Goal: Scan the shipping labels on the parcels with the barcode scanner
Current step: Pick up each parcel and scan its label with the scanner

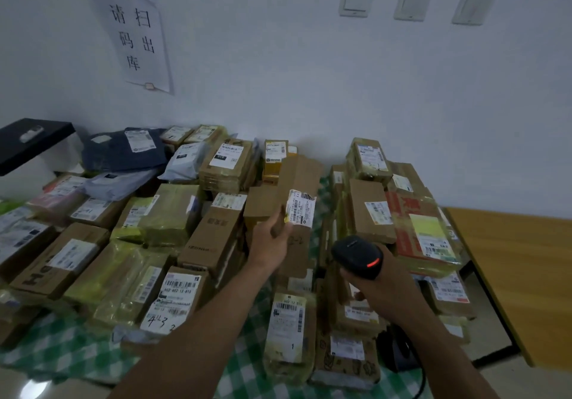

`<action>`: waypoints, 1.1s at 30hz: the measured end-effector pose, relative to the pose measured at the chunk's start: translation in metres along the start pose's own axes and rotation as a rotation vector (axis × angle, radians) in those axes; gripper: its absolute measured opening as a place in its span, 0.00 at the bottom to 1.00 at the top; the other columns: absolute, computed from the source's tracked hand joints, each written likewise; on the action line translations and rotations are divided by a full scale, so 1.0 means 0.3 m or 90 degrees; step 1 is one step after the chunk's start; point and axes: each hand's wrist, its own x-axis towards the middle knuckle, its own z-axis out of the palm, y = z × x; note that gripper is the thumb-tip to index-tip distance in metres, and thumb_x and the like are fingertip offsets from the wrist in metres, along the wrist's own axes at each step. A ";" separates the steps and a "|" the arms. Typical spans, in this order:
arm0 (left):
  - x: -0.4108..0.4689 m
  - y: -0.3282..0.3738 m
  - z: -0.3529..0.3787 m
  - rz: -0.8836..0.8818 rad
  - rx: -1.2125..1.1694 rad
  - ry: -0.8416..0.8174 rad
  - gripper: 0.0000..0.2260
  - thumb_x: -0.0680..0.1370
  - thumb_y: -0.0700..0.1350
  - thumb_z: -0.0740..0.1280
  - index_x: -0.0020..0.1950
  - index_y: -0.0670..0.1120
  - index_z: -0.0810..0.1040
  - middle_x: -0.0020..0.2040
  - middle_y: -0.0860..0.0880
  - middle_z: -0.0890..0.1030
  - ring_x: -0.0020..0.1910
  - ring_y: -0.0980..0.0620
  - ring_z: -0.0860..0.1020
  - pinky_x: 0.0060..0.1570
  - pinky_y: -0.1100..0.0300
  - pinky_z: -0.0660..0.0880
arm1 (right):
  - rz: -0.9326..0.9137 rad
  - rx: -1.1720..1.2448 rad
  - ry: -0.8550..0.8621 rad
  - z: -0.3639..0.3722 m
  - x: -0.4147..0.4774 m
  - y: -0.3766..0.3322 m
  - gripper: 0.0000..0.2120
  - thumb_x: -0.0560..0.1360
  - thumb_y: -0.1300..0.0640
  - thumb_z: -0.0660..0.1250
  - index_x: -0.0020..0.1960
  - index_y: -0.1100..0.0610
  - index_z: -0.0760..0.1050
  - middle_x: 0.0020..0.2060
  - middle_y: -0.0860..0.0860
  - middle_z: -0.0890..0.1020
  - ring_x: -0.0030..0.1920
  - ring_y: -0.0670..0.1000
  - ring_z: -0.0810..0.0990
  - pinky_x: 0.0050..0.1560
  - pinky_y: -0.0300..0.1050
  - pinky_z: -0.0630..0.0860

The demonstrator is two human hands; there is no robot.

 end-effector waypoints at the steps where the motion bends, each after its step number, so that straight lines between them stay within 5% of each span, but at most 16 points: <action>1: 0.013 0.011 0.014 -0.005 -0.008 0.005 0.24 0.82 0.59 0.65 0.78 0.67 0.64 0.78 0.50 0.69 0.76 0.45 0.68 0.72 0.38 0.71 | 0.013 0.004 -0.010 -0.001 0.022 0.014 0.10 0.80 0.54 0.72 0.58 0.57 0.77 0.48 0.64 0.84 0.46 0.65 0.84 0.41 0.50 0.79; 3: 0.044 0.018 0.047 -0.008 -0.046 -0.005 0.26 0.84 0.55 0.65 0.80 0.63 0.63 0.78 0.52 0.71 0.76 0.46 0.69 0.72 0.39 0.71 | 0.023 0.027 -0.032 0.001 0.056 0.030 0.12 0.80 0.56 0.72 0.58 0.63 0.77 0.50 0.68 0.83 0.47 0.68 0.83 0.39 0.49 0.77; 5: 0.087 0.009 0.078 -0.018 -0.084 -0.027 0.27 0.83 0.54 0.66 0.80 0.64 0.61 0.77 0.54 0.71 0.76 0.47 0.70 0.71 0.39 0.72 | 0.044 0.036 -0.049 0.005 0.088 0.042 0.05 0.80 0.55 0.72 0.50 0.51 0.76 0.50 0.66 0.83 0.46 0.66 0.84 0.39 0.49 0.78; 6: 0.115 0.003 0.091 -0.031 -0.097 -0.030 0.26 0.83 0.54 0.66 0.80 0.64 0.62 0.77 0.55 0.71 0.75 0.47 0.70 0.71 0.39 0.72 | 0.051 0.038 -0.050 0.012 0.111 0.054 0.09 0.80 0.55 0.72 0.48 0.46 0.73 0.49 0.64 0.84 0.45 0.64 0.85 0.39 0.48 0.78; 10: 0.229 -0.056 0.145 -0.042 -0.118 -0.062 0.24 0.84 0.51 0.66 0.79 0.61 0.66 0.74 0.56 0.72 0.75 0.49 0.69 0.72 0.45 0.70 | 0.093 0.021 -0.042 0.056 0.197 0.131 0.15 0.77 0.48 0.75 0.59 0.43 0.72 0.45 0.51 0.84 0.41 0.52 0.85 0.45 0.50 0.83; 14: 0.341 -0.096 0.184 -0.060 -0.121 -0.087 0.28 0.83 0.48 0.67 0.82 0.57 0.62 0.78 0.51 0.67 0.76 0.49 0.66 0.69 0.52 0.69 | 0.108 0.042 -0.063 0.088 0.275 0.173 0.17 0.76 0.46 0.76 0.61 0.44 0.76 0.41 0.43 0.81 0.42 0.42 0.80 0.45 0.43 0.76; 19: 0.441 -0.178 0.249 -0.077 -0.067 -0.122 0.29 0.82 0.49 0.69 0.81 0.56 0.64 0.77 0.47 0.68 0.75 0.46 0.69 0.72 0.41 0.72 | 0.157 0.060 -0.059 0.117 0.320 0.204 0.21 0.75 0.43 0.76 0.65 0.47 0.76 0.42 0.41 0.79 0.42 0.42 0.78 0.44 0.39 0.73; 25: 0.506 -0.230 0.308 -0.130 -0.057 -0.163 0.25 0.85 0.48 0.63 0.82 0.50 0.62 0.74 0.50 0.72 0.75 0.52 0.67 0.74 0.52 0.65 | 0.175 0.051 -0.049 0.115 0.326 0.214 0.24 0.76 0.43 0.75 0.68 0.43 0.72 0.44 0.41 0.81 0.40 0.39 0.80 0.41 0.35 0.74; 28: 0.563 -0.258 0.334 -0.149 -0.055 -0.195 0.20 0.86 0.49 0.61 0.79 0.52 0.68 0.71 0.48 0.77 0.72 0.46 0.74 0.70 0.48 0.72 | 0.186 0.058 -0.052 0.113 0.330 0.182 0.25 0.76 0.43 0.75 0.67 0.37 0.67 0.52 0.41 0.81 0.49 0.43 0.81 0.46 0.35 0.73; 33: 0.582 -0.272 0.337 -0.212 0.013 -0.245 0.20 0.84 0.41 0.65 0.77 0.47 0.69 0.70 0.45 0.77 0.67 0.46 0.76 0.64 0.52 0.75 | 0.173 0.032 -0.051 0.111 0.352 0.216 0.27 0.75 0.42 0.75 0.70 0.41 0.69 0.51 0.40 0.81 0.47 0.39 0.80 0.41 0.30 0.72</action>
